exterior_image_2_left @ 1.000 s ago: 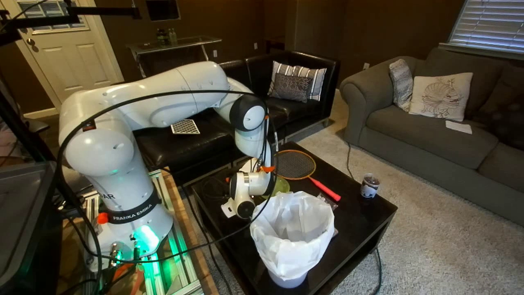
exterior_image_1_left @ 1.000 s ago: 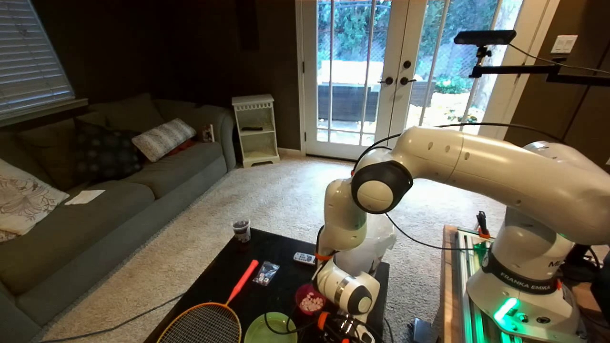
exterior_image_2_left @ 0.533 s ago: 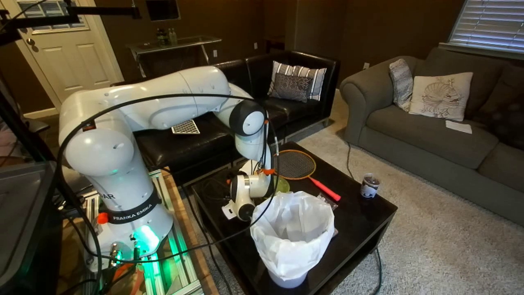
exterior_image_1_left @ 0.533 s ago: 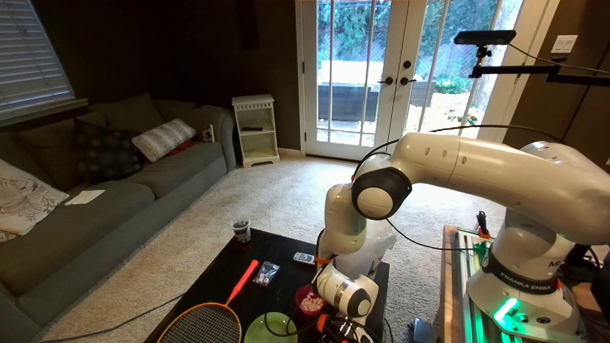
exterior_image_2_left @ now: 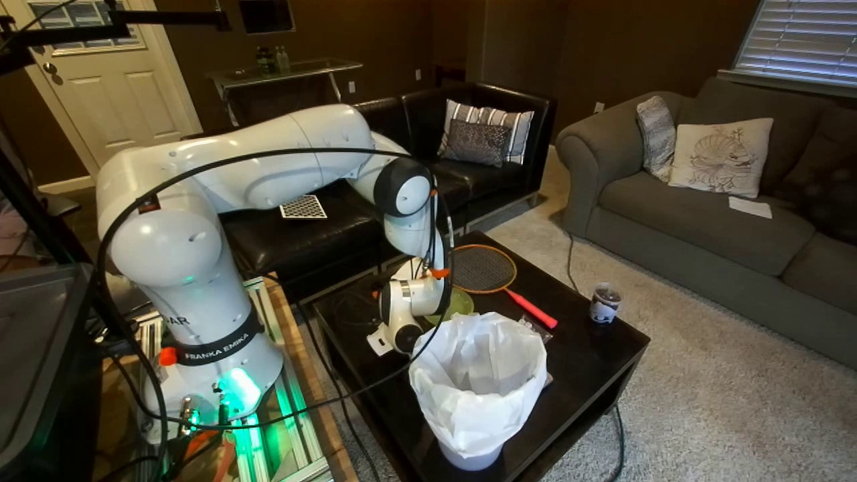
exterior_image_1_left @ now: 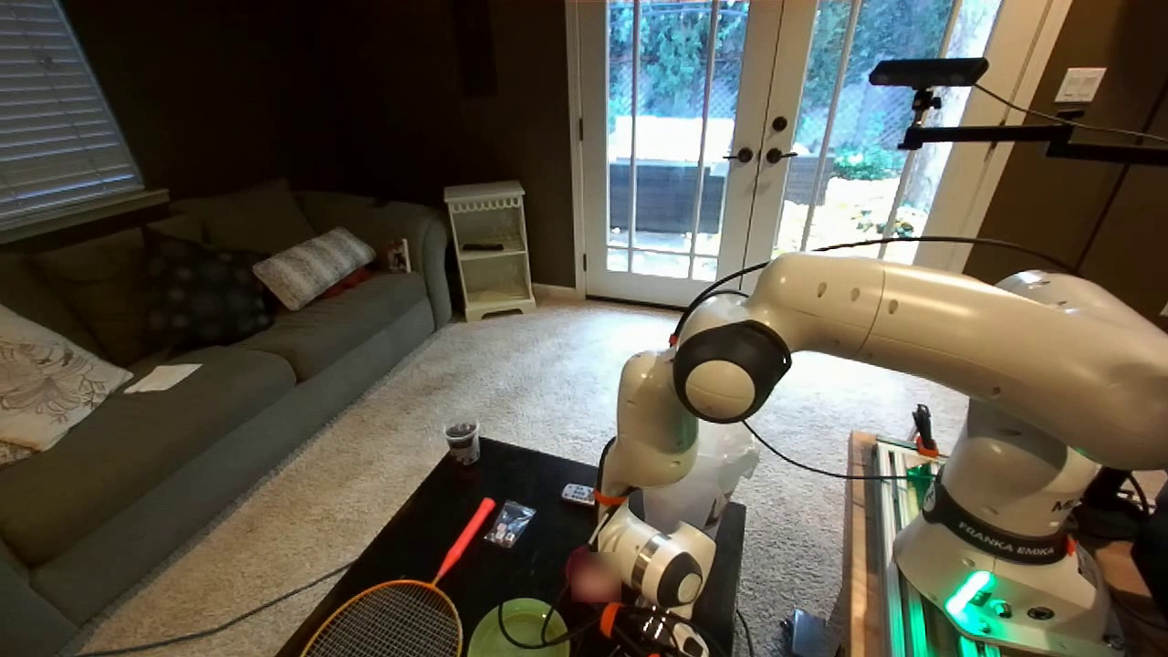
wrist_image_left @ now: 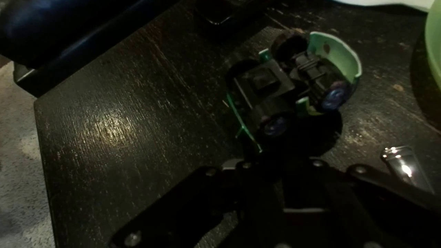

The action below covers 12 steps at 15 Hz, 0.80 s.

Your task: Pick up the green object and put it back down

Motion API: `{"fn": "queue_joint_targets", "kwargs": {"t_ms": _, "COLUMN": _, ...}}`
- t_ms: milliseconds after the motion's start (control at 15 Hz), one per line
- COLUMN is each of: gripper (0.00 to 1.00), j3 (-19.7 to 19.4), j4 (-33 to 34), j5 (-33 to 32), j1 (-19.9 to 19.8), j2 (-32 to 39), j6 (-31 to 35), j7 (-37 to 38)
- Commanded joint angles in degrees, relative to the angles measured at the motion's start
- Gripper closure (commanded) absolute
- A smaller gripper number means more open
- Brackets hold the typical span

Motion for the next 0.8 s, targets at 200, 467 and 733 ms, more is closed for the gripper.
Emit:
{"fn": "queue_joint_targets", "kwargs": {"t_ms": 200, "gripper": 1.0, "j3": 0.12, "j4": -1.06, "j5": -1.26, "j1": 3.15, "j2": -3.05, "j6": 6.71, "j7": 0.6}}
{"fn": "queue_joint_targets", "kwargs": {"t_ms": 467, "gripper": 0.72, "j3": 0.17, "j4": -0.58, "j5": -3.11, "j1": 2.9, "j2": -2.76, "j6": 6.59, "j7": 1.16}}
{"fn": "queue_joint_targets", "kwargs": {"t_ms": 733, "gripper": 0.46, "j3": 0.1, "j4": -0.42, "j5": -4.37, "j1": 2.16, "j2": -2.25, "j6": 5.42, "j7": 1.11}}
